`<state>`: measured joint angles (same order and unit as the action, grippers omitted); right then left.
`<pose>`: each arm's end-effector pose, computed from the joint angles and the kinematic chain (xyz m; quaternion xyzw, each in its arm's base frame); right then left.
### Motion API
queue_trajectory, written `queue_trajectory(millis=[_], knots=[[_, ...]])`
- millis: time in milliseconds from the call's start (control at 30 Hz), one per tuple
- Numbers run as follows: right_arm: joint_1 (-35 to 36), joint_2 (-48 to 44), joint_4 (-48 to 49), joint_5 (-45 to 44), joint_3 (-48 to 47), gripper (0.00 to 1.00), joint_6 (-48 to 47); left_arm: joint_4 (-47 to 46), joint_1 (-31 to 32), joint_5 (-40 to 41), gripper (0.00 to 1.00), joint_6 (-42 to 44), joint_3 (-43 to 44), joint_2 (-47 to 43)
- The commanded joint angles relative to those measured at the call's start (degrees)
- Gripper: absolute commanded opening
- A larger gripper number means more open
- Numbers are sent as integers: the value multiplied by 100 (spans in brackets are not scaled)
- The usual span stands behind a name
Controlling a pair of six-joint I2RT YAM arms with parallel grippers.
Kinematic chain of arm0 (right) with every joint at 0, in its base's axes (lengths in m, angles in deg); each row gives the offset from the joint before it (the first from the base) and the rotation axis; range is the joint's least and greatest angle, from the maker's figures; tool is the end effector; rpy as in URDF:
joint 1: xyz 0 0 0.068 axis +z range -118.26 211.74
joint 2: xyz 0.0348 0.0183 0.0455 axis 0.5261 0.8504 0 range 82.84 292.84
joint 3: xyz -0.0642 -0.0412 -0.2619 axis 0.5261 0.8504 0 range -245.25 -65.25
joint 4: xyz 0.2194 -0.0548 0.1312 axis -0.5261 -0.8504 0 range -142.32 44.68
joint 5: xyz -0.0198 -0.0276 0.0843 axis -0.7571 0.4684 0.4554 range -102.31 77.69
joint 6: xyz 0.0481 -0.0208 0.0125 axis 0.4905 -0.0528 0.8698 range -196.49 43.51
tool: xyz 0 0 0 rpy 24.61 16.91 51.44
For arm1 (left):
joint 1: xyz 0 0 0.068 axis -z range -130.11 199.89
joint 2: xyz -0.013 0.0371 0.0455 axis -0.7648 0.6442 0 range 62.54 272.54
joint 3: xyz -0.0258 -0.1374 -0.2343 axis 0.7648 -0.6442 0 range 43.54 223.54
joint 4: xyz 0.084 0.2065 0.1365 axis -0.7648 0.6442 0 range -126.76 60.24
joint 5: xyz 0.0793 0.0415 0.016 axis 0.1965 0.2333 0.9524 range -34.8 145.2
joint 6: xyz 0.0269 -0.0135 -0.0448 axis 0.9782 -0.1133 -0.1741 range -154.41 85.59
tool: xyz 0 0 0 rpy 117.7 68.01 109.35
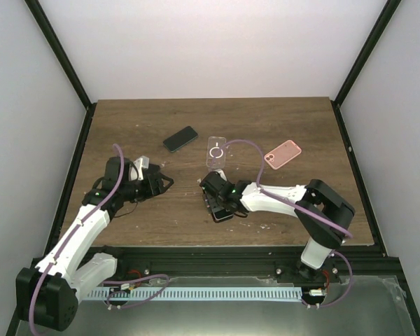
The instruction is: Put the phone into the phone case
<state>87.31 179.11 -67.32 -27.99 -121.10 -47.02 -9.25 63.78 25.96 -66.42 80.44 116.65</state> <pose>0.1913 0.2621 0.1667 -0.1855 0.9446 0.0620 0.2636 0.1818 -0.0630 0.2383 -0.0447 0.8972 -0.3597 0.2522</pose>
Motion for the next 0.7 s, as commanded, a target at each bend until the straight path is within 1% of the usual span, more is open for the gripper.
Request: queue_trajectory(millis=[0,267,667], knots=[[-20,76,182,-137,52,62,135,-34,-10,-49,84,26,-48,-96],[21,24,325,-25,154,62,252,-35,-16,-29,84,-47,-98,-243],[50,227,315,2,-100,62,322,22,-17,-12,84,0,-66,-239]])
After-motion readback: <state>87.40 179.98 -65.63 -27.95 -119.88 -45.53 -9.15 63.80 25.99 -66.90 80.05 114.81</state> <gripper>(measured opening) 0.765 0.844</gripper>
